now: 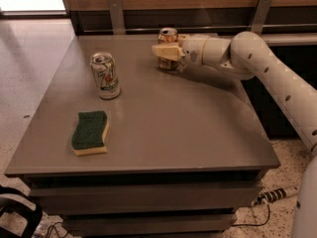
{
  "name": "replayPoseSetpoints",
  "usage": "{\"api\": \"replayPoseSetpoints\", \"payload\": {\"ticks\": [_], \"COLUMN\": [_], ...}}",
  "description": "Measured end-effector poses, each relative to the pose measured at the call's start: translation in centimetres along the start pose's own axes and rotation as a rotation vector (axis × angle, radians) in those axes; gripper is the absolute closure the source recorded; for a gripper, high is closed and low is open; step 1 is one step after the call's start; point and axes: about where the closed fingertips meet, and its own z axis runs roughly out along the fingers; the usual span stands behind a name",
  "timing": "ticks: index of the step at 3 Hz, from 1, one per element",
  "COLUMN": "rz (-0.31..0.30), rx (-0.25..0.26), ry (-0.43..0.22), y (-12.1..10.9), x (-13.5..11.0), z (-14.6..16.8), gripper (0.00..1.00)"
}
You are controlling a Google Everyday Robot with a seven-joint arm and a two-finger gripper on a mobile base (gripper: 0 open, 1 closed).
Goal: Move orange can near sponge
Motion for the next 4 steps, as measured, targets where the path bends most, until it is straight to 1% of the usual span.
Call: {"api": "replayPoseSetpoints", "payload": {"ticks": [1,2,3,4], "rz": [0.000,0.001,0.001,0.012], "rx": [-0.005,-0.009,-0.009,-0.039], "ry": [0.000,0.000,0.000,0.008], "y": [0.19,0.35,0.36,0.56], "x": [0.00,0.00,0.00,-0.78], "z": [0.27,0.49,0.50,0.41], "gripper": [0.89,1.00,1.00,1.00]}}
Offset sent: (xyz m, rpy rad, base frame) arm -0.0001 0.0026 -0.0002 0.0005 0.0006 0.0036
